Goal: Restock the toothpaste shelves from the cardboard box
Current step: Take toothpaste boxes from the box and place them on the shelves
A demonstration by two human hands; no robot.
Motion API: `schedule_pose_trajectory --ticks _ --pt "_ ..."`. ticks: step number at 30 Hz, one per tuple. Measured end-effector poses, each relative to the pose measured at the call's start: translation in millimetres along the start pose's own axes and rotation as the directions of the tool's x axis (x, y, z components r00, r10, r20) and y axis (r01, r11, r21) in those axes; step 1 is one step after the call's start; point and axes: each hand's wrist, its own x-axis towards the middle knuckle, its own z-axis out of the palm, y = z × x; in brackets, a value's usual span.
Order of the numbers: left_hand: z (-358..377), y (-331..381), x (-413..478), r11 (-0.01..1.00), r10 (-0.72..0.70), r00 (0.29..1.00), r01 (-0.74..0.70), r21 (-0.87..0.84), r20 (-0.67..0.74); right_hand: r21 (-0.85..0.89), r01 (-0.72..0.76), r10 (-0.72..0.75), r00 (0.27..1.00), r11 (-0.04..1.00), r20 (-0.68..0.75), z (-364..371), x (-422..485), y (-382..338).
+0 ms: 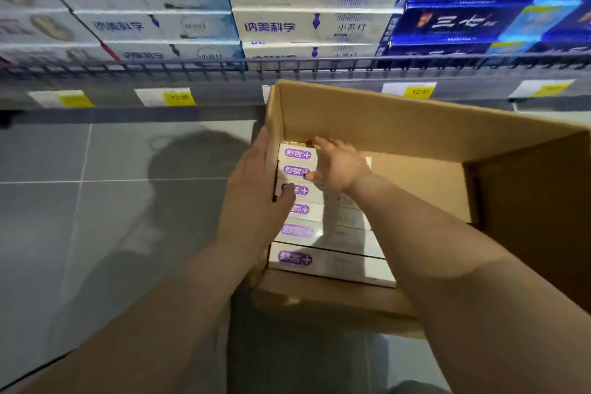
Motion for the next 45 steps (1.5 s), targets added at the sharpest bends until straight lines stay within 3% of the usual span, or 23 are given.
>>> schedule_pose_trajectory --ticks 4,8,12,14,17,20,22,24,28,30,32,36,41,43,45 --pt "-2 -2 -2 0.997 -0.004 1.000 0.004 -0.080 0.003 -0.194 0.000 -0.012 0.998 0.981 -0.058 9 1 0" --pt "-1 -1 -2 0.995 -0.020 1.000 0.018 -0.101 -0.016 -0.221 -0.037 -0.019 0.969 0.975 -0.246 4 -15 -11" --pt "-3 4 -3 0.998 -0.025 1.000 0.025 -0.058 0.002 -0.276 0.014 -0.104 0.943 0.961 -0.315 -5 -40 -8" --pt "-5 6 -4 0.997 -0.010 1.000 0.010 0.072 0.011 -0.219 -0.012 -0.067 0.936 0.976 -0.347 -11 -58 3" --pt "-6 18 1 0.860 0.283 0.959 -0.251 0.443 -0.005 0.048 -0.104 0.114 0.911 0.993 -0.395 -24 -92 29" --pt "15 39 13 0.734 0.501 0.844 -0.531 0.424 0.191 0.290 -0.175 0.288 0.864 0.941 -0.413 -32 -127 57" --pt "44 42 24 0.799 0.418 0.837 -0.524 0.296 0.352 0.385 -0.222 0.376 0.842 0.896 -0.388 -29 -143 76" --pt "75 33 39 0.889 0.203 0.854 -0.365 0.275 0.479 0.448 -0.238 0.419 0.832 0.862 -0.365 -21 -152 91" --pt "118 14 78 0.760 -0.036 0.799 -0.368 0.536 0.600 0.553 -0.235 0.482 0.800 0.799 -0.357 -6 -155 106" --pt "126 6 90 0.710 -0.115 0.750 -0.397 0.582 0.652 0.585 -0.231 0.499 0.793 0.778 -0.350 -3 -152 105" --pt "130 -3 95 0.731 -0.176 0.693 -0.384 0.564 0.700 0.608 -0.211 0.498 0.792 0.766 -0.352 -3 -150 102" --pt "128 -4 91 0.759 -0.139 0.675 -0.397 0.515 0.725 0.634 -0.196 0.505 0.789 0.748 -0.351 -5 -148 95" --pt "108 18 82 0.620 0.075 0.726 -0.570 0.538 0.683 0.626 -0.229 0.519 0.789 0.745 -0.328 -14 -156 89" --pt "89 35 76 0.640 0.073 0.715 -0.568 0.517 0.696 0.643 -0.246 0.544 0.778 0.725 -0.316 -27 -169 85" --pt "59 63 66 0.727 0.055 0.705 -0.514 0.455 0.707 0.668 -0.246 0.570 0.757 0.703 -0.321 -52 -191 75"
